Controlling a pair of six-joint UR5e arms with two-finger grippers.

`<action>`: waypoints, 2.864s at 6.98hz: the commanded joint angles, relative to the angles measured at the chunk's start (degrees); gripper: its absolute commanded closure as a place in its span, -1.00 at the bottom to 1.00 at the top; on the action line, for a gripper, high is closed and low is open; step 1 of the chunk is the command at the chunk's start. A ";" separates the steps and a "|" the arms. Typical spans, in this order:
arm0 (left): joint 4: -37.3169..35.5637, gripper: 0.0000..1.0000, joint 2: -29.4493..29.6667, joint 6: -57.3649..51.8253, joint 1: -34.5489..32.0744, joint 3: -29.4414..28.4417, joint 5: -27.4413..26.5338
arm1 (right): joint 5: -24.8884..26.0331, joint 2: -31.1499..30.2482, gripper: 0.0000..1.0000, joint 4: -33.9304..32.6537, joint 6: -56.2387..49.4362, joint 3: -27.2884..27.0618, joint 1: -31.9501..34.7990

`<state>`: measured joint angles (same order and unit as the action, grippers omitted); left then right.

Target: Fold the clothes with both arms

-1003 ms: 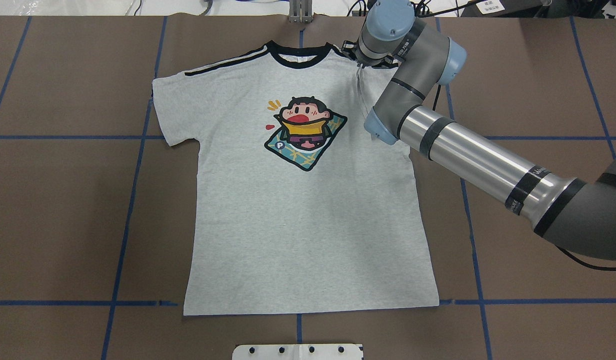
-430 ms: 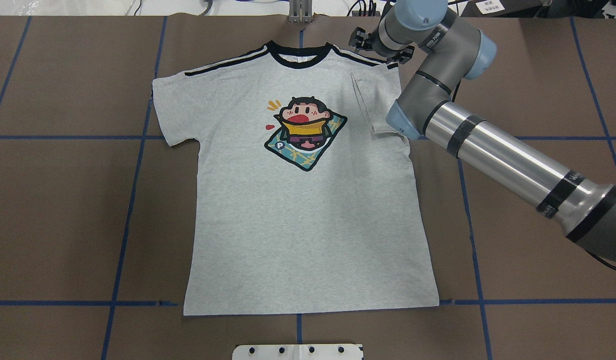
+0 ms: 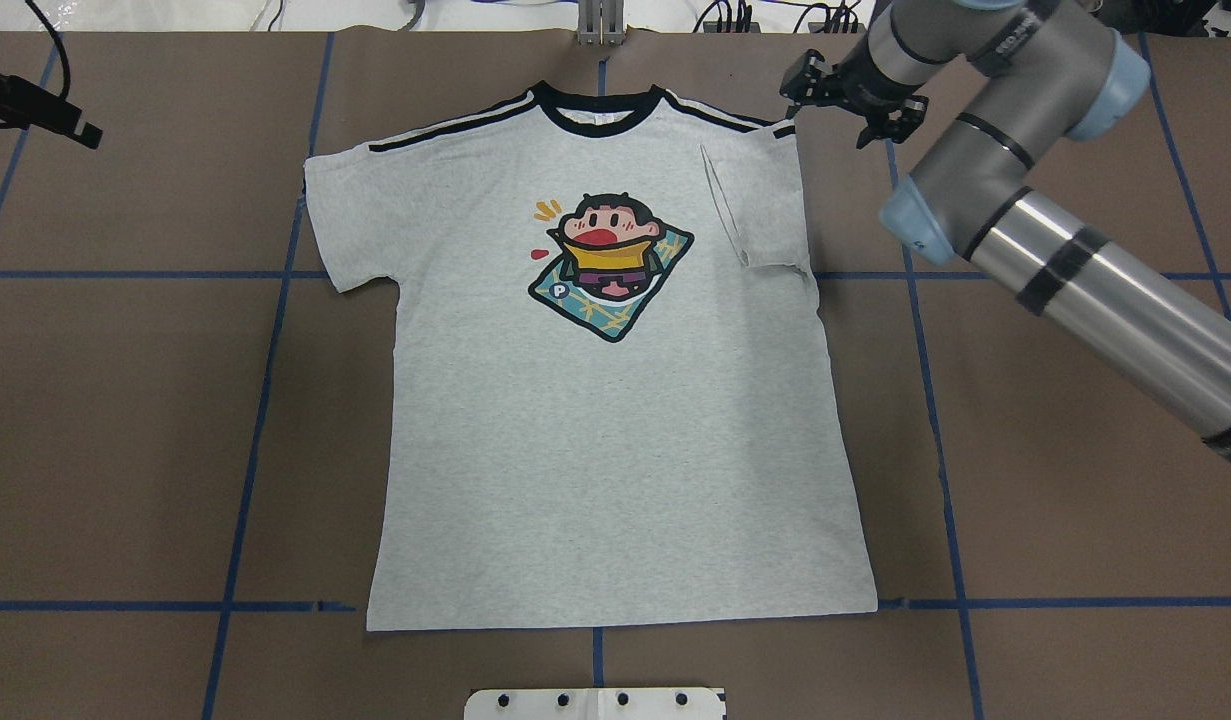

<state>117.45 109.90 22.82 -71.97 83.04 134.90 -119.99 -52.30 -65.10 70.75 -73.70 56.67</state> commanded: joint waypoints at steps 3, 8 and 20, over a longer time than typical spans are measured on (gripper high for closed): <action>15.32 -1.00 9.97 17.07 8.95 -18.66 -6.58 | -8.42 -15.55 -1.00 -13.29 -18.69 -21.66 7.74; 21.84 -0.81 18.57 35.06 15.69 -28.34 -16.64 | -13.43 -15.73 -1.00 -13.29 -24.60 -21.49 12.32; 25.02 1.00 21.06 30.88 17.57 -34.17 -21.26 | -12.90 -15.47 -1.00 -12.68 -24.52 -20.17 12.32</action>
<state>142.46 130.94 53.71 -54.41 48.80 113.62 -132.89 -67.70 -77.78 46.16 -93.90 68.99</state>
